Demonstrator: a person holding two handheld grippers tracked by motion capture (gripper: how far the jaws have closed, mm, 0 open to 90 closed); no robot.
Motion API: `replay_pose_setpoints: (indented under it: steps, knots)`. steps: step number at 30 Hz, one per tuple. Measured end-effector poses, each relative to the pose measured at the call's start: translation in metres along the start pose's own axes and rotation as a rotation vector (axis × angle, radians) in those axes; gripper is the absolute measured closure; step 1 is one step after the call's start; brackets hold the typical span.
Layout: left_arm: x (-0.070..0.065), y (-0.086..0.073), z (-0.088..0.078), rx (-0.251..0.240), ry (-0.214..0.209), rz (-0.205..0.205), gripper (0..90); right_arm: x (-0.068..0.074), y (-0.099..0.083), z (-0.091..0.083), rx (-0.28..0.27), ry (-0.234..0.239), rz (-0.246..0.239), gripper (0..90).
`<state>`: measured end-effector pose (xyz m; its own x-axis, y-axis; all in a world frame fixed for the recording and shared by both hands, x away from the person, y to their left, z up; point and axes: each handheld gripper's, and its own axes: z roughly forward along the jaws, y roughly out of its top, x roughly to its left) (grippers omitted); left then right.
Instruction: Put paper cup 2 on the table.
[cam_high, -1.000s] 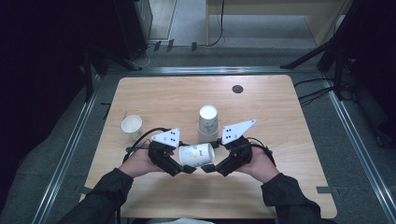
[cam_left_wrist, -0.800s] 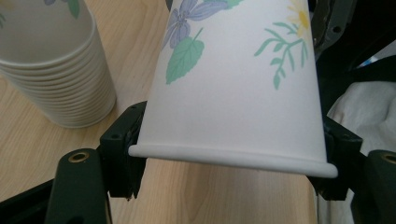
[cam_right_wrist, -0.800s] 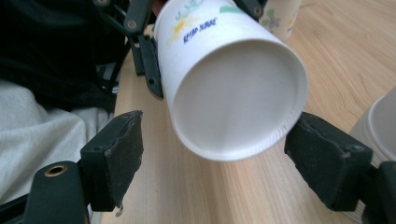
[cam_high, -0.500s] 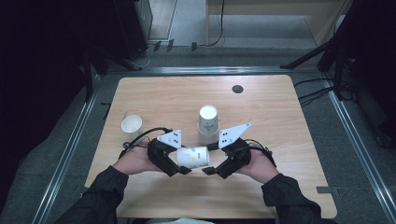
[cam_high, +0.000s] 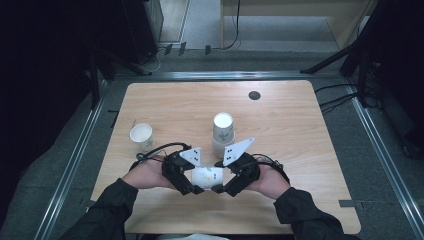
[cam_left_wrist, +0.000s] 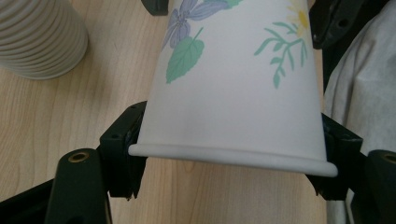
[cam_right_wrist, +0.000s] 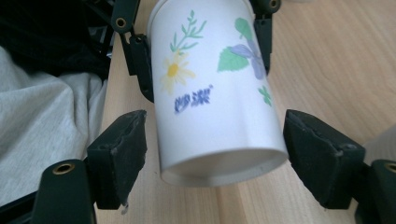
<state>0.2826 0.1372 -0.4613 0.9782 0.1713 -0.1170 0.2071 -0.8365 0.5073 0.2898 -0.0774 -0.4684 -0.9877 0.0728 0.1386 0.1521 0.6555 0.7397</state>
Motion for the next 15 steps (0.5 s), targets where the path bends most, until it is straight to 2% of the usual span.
replay_pose_setpoints:
  steps: [7, 13, 15]
  knots:
    - [-0.004, 0.003, 0.007, 0.036, -0.013, 0.007, 26.4, 0.004, 0.0, 0.012, 0.044, 0.022, -0.018, 24.9]
    - [-0.005, 0.004, 0.01, 0.049, -0.025, 0.019, 26.4, 0.005, -0.001, 0.017, 0.084, 0.038, -0.026, 33.9]
    - [-0.005, 0.004, 0.011, 0.048, -0.028, 0.018, 26.4, 0.004, -0.002, 0.017, 0.083, 0.04, -0.025, 34.4]
